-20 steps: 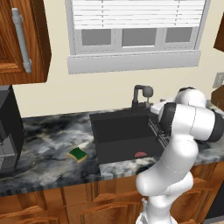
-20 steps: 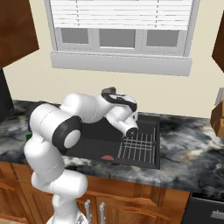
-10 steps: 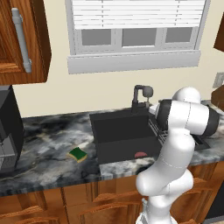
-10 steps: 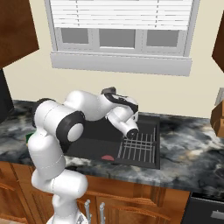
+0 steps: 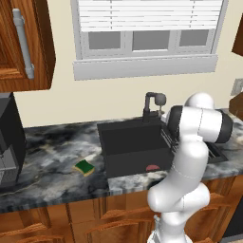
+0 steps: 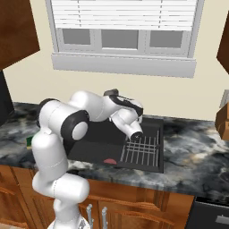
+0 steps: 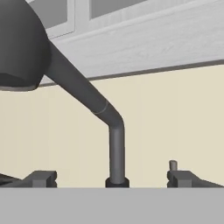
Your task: Soak the sponge with water for a few seconds and then drop it inside the sink.
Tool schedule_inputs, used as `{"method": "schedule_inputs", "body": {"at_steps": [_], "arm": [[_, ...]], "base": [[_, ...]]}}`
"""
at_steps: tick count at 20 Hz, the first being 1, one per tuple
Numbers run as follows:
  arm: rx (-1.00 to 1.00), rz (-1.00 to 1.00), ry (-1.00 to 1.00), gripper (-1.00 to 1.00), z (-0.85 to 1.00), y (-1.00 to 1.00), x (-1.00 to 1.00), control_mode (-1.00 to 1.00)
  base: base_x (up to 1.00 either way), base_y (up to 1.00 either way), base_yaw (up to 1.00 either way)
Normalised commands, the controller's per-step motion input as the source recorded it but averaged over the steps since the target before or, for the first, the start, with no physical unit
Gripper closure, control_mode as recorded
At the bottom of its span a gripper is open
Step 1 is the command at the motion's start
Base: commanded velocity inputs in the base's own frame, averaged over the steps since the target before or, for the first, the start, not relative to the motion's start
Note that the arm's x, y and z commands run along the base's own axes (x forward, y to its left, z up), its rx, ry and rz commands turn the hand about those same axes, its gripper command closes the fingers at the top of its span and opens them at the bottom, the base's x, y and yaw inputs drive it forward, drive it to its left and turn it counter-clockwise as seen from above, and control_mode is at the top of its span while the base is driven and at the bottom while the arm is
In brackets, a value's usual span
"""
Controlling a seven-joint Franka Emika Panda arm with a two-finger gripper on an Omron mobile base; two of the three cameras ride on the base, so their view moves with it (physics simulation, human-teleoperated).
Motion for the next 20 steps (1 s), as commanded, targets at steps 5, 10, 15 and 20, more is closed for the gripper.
{"method": "schedule_inputs", "body": {"at_steps": [5,10,15,20], "arm": [[0.00,0.00,0.00,-1.00,-0.12,0.00,0.15,-1.00],[0.00,0.00,0.00,-1.00,-0.10,-0.04,0.17,-1.00],[0.00,0.00,0.00,-1.00,-0.02,-0.03,0.17,-1.00],[0.00,0.00,0.00,-1.00,0.00,-0.06,0.16,-1.00]], "base": [[0.00,0.00,0.00],[0.00,0.00,0.00],[0.00,0.00,0.00],[0.00,0.00,0.00]]}}
